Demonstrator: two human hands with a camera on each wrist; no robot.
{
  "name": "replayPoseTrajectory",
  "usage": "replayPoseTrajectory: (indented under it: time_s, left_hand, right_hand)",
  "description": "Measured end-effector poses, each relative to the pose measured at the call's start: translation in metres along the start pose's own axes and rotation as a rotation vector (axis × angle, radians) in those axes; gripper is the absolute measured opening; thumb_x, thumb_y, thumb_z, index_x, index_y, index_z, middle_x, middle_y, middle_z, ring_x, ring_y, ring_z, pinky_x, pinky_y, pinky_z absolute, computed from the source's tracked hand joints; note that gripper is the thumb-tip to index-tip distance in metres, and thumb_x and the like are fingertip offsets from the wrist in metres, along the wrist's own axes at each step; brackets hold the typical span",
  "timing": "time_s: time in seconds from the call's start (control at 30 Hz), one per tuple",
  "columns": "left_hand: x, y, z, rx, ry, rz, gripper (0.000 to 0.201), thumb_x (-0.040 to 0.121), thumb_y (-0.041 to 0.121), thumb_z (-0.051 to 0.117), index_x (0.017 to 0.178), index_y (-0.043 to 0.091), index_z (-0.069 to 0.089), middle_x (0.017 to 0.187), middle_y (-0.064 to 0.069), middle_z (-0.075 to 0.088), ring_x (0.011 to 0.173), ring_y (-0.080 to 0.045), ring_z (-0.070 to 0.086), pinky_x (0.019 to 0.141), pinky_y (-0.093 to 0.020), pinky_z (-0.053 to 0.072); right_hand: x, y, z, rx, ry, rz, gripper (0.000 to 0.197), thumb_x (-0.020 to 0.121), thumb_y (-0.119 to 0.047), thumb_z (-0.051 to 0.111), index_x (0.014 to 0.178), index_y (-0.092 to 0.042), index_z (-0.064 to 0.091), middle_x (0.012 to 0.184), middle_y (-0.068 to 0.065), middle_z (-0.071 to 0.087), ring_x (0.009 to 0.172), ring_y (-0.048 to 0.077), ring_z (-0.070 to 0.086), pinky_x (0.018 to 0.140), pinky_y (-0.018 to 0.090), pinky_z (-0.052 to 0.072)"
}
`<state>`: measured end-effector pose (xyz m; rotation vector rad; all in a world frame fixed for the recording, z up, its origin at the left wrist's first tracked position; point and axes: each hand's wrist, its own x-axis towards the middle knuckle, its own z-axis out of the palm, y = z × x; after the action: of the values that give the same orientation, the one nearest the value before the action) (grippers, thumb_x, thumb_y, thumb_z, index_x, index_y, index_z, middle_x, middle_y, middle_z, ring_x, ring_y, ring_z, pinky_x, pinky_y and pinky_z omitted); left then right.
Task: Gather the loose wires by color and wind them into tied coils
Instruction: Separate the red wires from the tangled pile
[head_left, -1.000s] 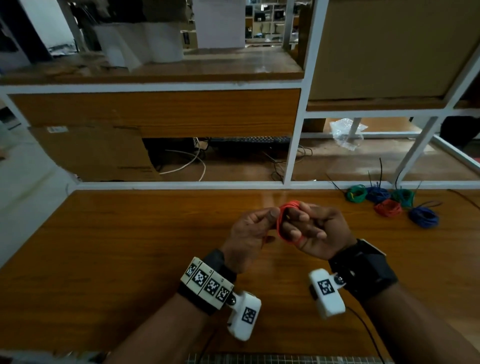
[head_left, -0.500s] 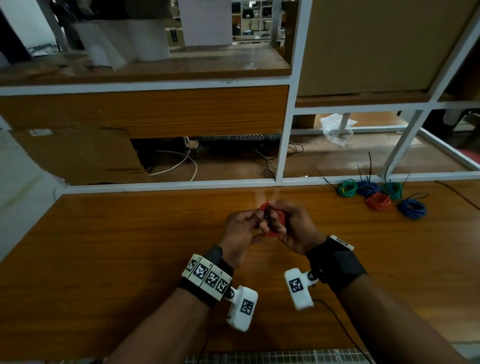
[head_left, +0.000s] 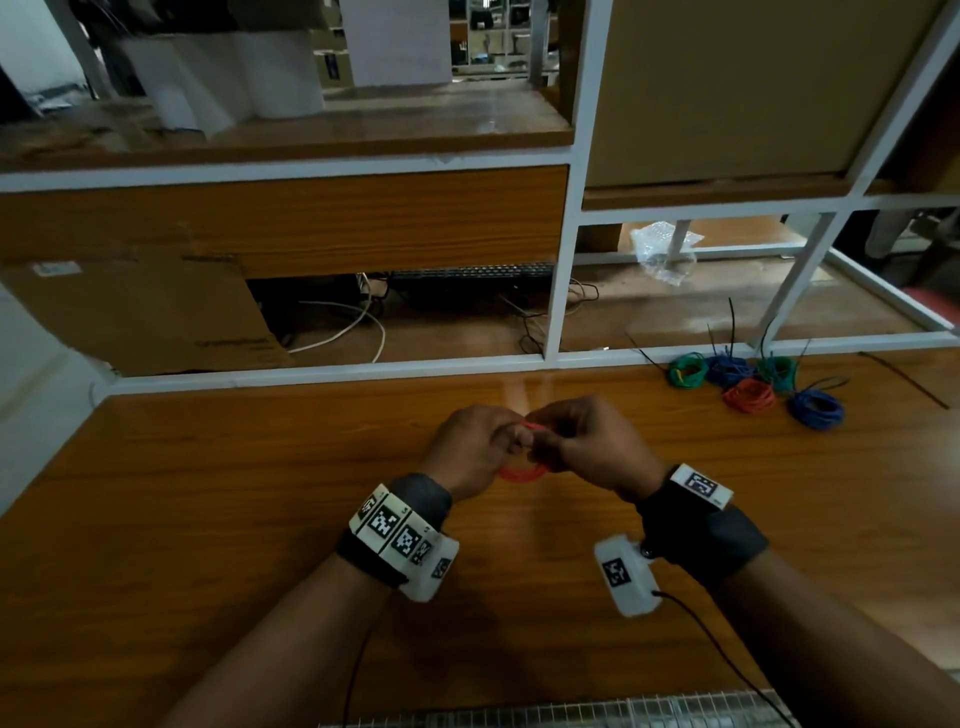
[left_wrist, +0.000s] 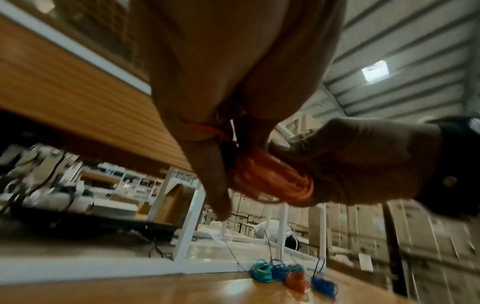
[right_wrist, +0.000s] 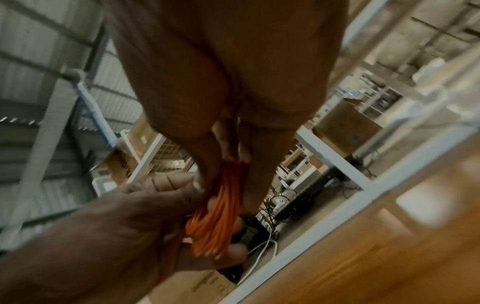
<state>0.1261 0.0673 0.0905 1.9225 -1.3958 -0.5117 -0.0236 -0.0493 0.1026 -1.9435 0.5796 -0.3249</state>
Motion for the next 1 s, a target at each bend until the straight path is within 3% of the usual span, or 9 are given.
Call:
replayPoseTrajectory:
  time_s: [0.1, 0.17, 0.27, 0.4, 0.5, 0.63, 0.77, 0.87, 1.0]
  left_hand:
    - [0.001, 0.0, 0.008, -0.385, 0.141, -0.052, 0.026, 0.104, 0.029, 0.051, 0.103, 0.016, 0.073, 0.085, 0.005, 0.069, 0.077, -0.009, 0.063, 0.07, -0.028, 0.05]
    - [-0.004, 0.007, 0.021, -0.637, 0.246, -0.145, 0.027, 0.104, 0.032, 0.049, 0.101, 0.018, 0.073, 0.083, 0.005, 0.068, 0.079, -0.011, 0.063, 0.075, -0.031, 0.05]
    - [-0.009, 0.007, 0.044, -0.86, 0.293, -0.227, 0.029, 0.103, 0.035, 0.051, 0.125, 0.026, 0.066, 0.104, 0.005, 0.076, 0.099, -0.012, 0.071, 0.091, -0.033, 0.055]
    - [-0.007, 0.001, 0.051, -0.905, 0.202, -0.202, 0.028, 0.102, 0.026, 0.054, 0.127, 0.022, 0.065, 0.105, 0.002, 0.077, 0.102, -0.013, 0.071, 0.09, -0.029, 0.055]
    - [0.001, -0.002, 0.056, -0.868, 0.129, -0.195, 0.031, 0.1, 0.022, 0.058, 0.129, 0.015, 0.065, 0.108, -0.001, 0.076, 0.105, -0.014, 0.07, 0.095, -0.032, 0.054]
    - [0.02, 0.002, 0.073, -0.808, 0.06, -0.239, 0.03, 0.096, 0.028, 0.063, 0.125, 0.021, 0.069, 0.12, 0.005, 0.072, 0.115, -0.01, 0.065, 0.102, -0.035, 0.051]
    - [0.045, 0.03, 0.103, -0.975, -0.105, -0.316, 0.032, 0.098, 0.019, 0.06, 0.128, 0.007, 0.064, 0.111, -0.012, 0.074, 0.106, -0.028, 0.07, 0.085, -0.039, 0.059]
    - [0.072, 0.055, 0.137, -0.889, -0.049, -0.301, 0.027, 0.099, 0.015, 0.059, 0.122, 0.006, 0.067, 0.099, -0.009, 0.077, 0.093, -0.021, 0.074, 0.074, -0.031, 0.06]
    - [0.116, 0.093, 0.193, -0.825, 0.023, -0.356, 0.022, 0.097, 0.021, 0.062, 0.116, 0.015, 0.071, 0.101, -0.003, 0.077, 0.098, -0.019, 0.073, 0.092, -0.044, 0.057]
  right_hand:
    - [0.001, 0.006, 0.003, 0.234, 0.194, -0.023, 0.019, 0.093, -0.02, 0.076, 0.111, -0.015, 0.079, 0.094, 0.001, 0.081, 0.087, 0.02, 0.078, 0.079, 0.048, 0.065]
    - [0.003, 0.011, 0.01, 0.302, 0.304, -0.028, 0.018, 0.091, -0.014, 0.078, 0.11, -0.014, 0.079, 0.095, 0.002, 0.081, 0.087, 0.021, 0.079, 0.08, 0.051, 0.065]
    - [0.003, 0.021, 0.018, 0.35, 0.417, -0.022, 0.018, 0.09, -0.011, 0.078, 0.108, -0.014, 0.079, 0.102, 0.002, 0.08, 0.09, 0.021, 0.078, 0.079, 0.05, 0.065]
    - [-0.006, 0.036, 0.02, 0.442, 0.567, 0.024, 0.017, 0.09, -0.007, 0.078, 0.106, -0.01, 0.079, 0.099, 0.007, 0.08, 0.089, 0.024, 0.078, 0.079, 0.05, 0.065]
    - [-0.015, 0.045, 0.022, 0.513, 0.68, 0.041, 0.015, 0.09, -0.003, 0.077, 0.105, -0.003, 0.078, 0.092, 0.011, 0.08, 0.085, 0.028, 0.078, 0.076, 0.05, 0.065]
    - [-0.03, 0.061, 0.01, 0.512, 0.773, 0.02, 0.015, 0.091, -0.004, 0.076, 0.106, -0.005, 0.078, 0.092, 0.009, 0.08, 0.088, 0.029, 0.078, 0.073, 0.045, 0.065]
    - [-0.046, 0.088, -0.024, 0.59, 0.847, 0.04, 0.013, 0.091, -0.005, 0.076, 0.103, -0.007, 0.079, 0.093, 0.012, 0.08, 0.089, 0.031, 0.078, 0.071, 0.039, 0.064]
    - [-0.048, 0.113, -0.06, 0.661, 0.868, 0.069, 0.013, 0.091, -0.003, 0.076, 0.103, -0.004, 0.078, 0.092, 0.013, 0.08, 0.087, 0.03, 0.078, 0.07, 0.035, 0.062]
    - [-0.048, 0.156, -0.118, 0.694, 0.87, 0.1, 0.018, 0.092, -0.009, 0.076, 0.109, -0.002, 0.077, 0.094, 0.012, 0.08, 0.091, 0.03, 0.078, 0.076, 0.044, 0.064]
